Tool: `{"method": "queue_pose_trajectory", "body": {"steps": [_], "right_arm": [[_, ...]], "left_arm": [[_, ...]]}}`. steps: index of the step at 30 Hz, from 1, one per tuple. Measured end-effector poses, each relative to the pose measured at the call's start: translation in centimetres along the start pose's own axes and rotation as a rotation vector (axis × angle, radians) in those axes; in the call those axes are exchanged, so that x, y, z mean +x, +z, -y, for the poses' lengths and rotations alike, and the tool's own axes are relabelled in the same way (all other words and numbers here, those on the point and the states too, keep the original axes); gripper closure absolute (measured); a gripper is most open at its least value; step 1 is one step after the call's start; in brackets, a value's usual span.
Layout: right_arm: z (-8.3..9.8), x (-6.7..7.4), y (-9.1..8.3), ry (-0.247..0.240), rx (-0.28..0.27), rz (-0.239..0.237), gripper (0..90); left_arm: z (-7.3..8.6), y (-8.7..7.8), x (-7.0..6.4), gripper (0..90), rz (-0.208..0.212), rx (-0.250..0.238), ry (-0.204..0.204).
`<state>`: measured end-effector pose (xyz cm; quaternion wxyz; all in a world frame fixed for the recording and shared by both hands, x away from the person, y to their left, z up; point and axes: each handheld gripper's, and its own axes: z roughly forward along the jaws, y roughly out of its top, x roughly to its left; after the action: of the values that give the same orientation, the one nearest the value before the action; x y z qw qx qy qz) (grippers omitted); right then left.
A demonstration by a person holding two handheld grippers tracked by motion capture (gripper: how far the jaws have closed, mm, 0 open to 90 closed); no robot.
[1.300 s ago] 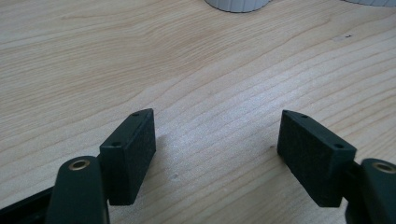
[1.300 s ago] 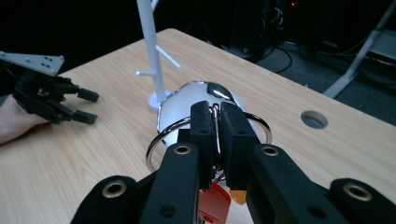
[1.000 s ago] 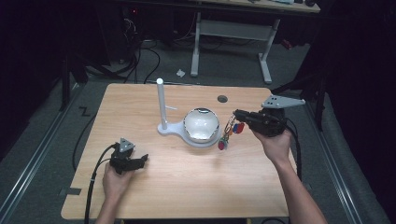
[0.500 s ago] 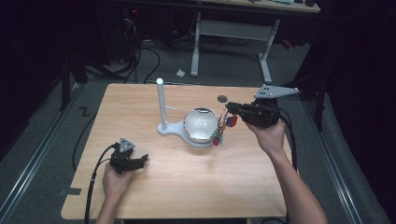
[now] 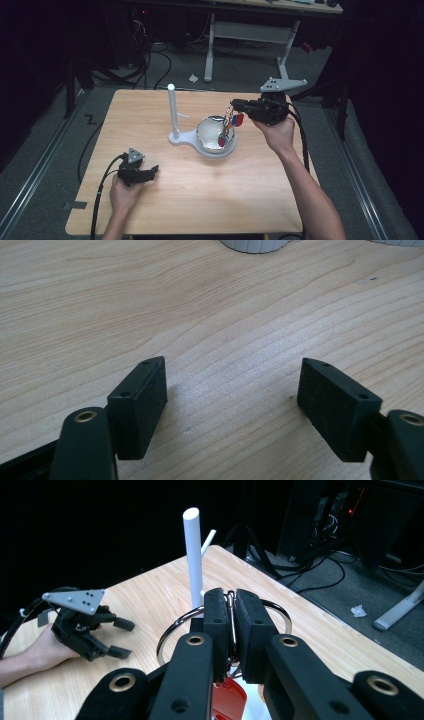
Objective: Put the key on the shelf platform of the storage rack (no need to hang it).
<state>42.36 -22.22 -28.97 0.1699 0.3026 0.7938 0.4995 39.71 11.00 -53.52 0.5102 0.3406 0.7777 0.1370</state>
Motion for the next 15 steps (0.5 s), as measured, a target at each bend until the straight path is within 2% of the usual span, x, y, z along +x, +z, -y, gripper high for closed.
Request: {"method": "queue_pose_trajectory", "body": {"steps": [7, 15], "right_arm": [[-0.6, -0.5, 1.3, 0.005, 0.012, 0.008, 84.7], [-0.1, -1.3, 3.0, 0.024, 0.036, 0.026, 84.7]], "left_arm": [[0.0, 0.0, 0.0, 28.3, 0.000, 0.000, 0.002], [0.0, 0.0, 0.0, 28.3, 0.000, 0.000, 0.002]]}}
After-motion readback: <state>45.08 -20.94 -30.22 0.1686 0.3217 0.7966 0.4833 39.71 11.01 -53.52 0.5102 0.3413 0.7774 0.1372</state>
